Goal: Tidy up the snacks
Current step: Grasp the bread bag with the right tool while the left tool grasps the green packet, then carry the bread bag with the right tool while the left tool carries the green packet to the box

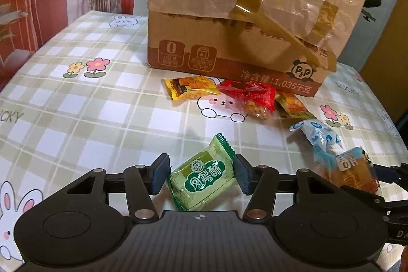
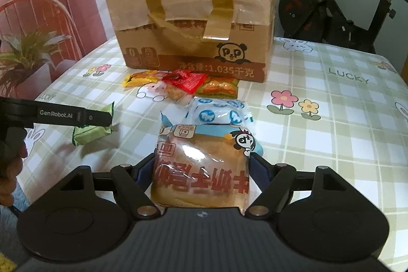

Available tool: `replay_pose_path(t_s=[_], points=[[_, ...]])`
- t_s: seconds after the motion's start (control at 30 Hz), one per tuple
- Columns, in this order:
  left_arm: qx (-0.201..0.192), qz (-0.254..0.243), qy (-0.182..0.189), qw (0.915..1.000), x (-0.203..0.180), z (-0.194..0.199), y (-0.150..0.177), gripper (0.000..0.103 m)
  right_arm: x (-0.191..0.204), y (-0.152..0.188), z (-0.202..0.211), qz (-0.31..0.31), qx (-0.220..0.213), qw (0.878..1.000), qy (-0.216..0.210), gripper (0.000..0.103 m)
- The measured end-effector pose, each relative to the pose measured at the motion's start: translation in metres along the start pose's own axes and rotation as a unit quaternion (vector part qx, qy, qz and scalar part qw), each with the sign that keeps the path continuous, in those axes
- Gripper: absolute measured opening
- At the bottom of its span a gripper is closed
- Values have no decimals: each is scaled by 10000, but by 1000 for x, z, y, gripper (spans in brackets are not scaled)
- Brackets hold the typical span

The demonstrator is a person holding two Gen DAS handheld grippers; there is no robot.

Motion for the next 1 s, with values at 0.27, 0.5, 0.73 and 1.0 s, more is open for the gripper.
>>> replay_pose_path(t_s=[0.27, 0.5, 0.73, 1.0], points=[[-99, -51, 42, 9999, 1, 14, 5, 58, 3, -2, 13, -20, -116, 9999, -13, 77], [-517, -47, 134, 9986, -3, 42, -16, 58, 7, -29, 37, -14, -523, 9986, -95, 77], [-1132, -168, 169, 9933, -7, 77, -61, 58, 9, -76, 60, 152, -1067, 9941, -154, 77], [-1771, -100, 190, 9840, -10, 107, -129, 58, -5, -159, 78, 229, -1751, 9840, -229, 77]])
Point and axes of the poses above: each gripper's, at about its wrist camera, not at the fingertips, and z roughly against the way its jaws point, x to its left, y to its underside, the point moved 7 cm from there along -z, roughly the way its jaws point, and after that the axes turned 1 degree about y, right-handed, at the moved point
